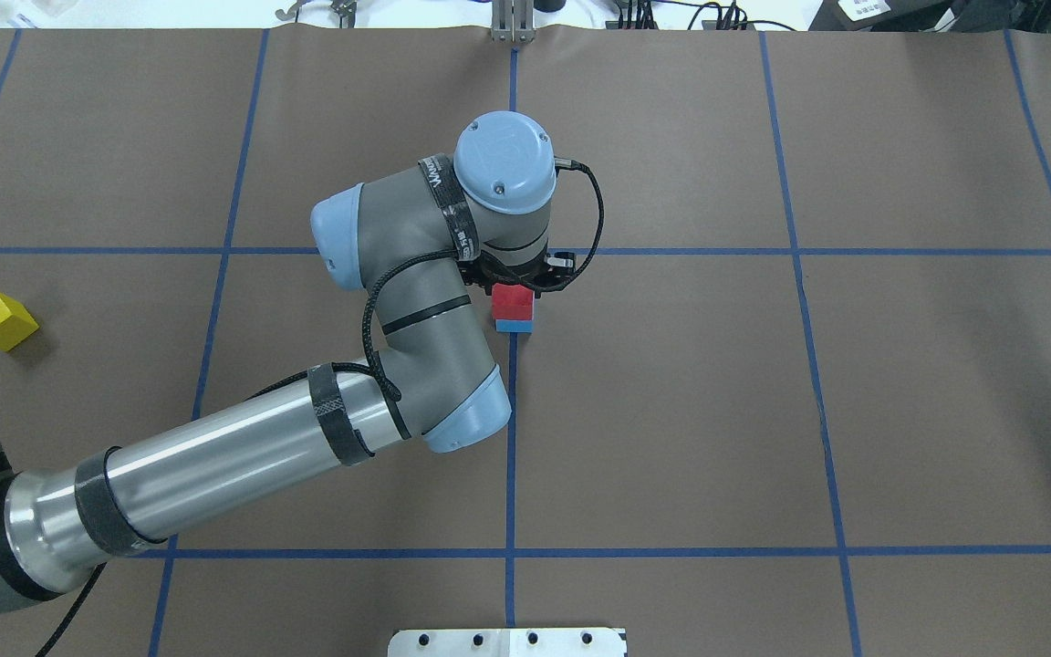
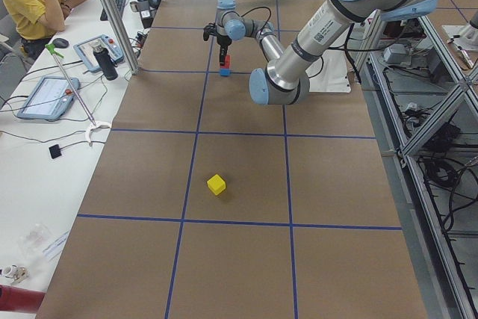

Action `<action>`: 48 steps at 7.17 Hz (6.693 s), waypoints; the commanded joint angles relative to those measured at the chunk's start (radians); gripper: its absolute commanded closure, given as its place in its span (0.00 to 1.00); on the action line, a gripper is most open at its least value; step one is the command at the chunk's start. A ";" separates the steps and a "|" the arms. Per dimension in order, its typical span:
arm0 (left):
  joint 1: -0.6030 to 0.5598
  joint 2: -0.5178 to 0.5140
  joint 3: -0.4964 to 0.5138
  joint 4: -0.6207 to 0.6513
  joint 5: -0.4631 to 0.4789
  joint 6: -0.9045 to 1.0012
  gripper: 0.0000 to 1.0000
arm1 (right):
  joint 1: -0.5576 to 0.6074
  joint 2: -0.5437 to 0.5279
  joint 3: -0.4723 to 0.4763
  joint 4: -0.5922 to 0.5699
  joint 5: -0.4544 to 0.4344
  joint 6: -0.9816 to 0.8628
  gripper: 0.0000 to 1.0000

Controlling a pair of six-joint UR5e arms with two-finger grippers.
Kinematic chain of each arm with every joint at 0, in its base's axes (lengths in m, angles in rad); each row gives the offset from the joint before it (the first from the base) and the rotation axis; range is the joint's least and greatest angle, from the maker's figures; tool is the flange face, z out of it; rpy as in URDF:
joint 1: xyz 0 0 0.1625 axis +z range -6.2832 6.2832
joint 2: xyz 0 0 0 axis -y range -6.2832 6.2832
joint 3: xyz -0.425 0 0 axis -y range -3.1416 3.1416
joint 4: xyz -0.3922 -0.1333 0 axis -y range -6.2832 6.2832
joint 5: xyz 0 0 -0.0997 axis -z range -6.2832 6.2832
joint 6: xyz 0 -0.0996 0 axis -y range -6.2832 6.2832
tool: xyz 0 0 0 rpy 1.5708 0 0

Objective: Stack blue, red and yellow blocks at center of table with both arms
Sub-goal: 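Lower the red cube onto the blue cube and open the left gripper, then move the left gripper back toward the yellow cube, then lower the left gripper onto the yellow cube and close it, then carry the yellow cube with the left gripper above the red cube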

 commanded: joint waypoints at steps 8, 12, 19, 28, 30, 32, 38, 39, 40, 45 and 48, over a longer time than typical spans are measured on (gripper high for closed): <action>-0.354 0.398 -0.493 0.176 -0.194 0.542 0.00 | 0.084 -0.089 -0.018 0.002 -0.008 -0.014 0.00; -0.715 0.700 -0.413 0.135 -0.365 1.194 0.00 | 0.101 -0.098 -0.035 0.001 0.017 0.002 0.00; -0.548 0.984 -0.267 -0.575 -0.373 0.769 0.00 | 0.101 -0.086 -0.037 0.008 0.017 0.000 0.00; -0.533 1.035 -0.198 -0.681 -0.362 0.919 0.01 | 0.101 -0.084 -0.037 0.008 0.017 0.002 0.00; -0.487 1.031 -0.187 -0.684 -0.329 0.916 0.01 | 0.101 -0.084 -0.035 0.008 0.017 0.002 0.00; -0.460 1.025 -0.178 -0.684 -0.325 0.914 0.01 | 0.101 -0.084 -0.035 0.008 0.017 0.002 0.00; -0.462 1.014 -0.211 -0.677 -0.325 0.911 1.00 | 0.101 -0.084 -0.035 0.009 0.019 0.000 0.00; -0.462 1.012 -0.248 -0.660 -0.333 0.901 1.00 | 0.101 -0.084 -0.035 0.009 0.019 -0.002 0.00; -0.462 0.979 -0.268 -0.619 -0.333 0.853 1.00 | 0.101 -0.084 -0.035 0.009 0.019 -0.002 0.00; -0.425 0.610 -0.297 -0.306 -0.321 0.467 1.00 | 0.101 -0.084 -0.034 0.009 0.017 -0.002 0.00; -0.297 0.369 -0.296 -0.107 -0.263 0.225 1.00 | 0.101 -0.084 -0.034 0.009 0.017 -0.002 0.00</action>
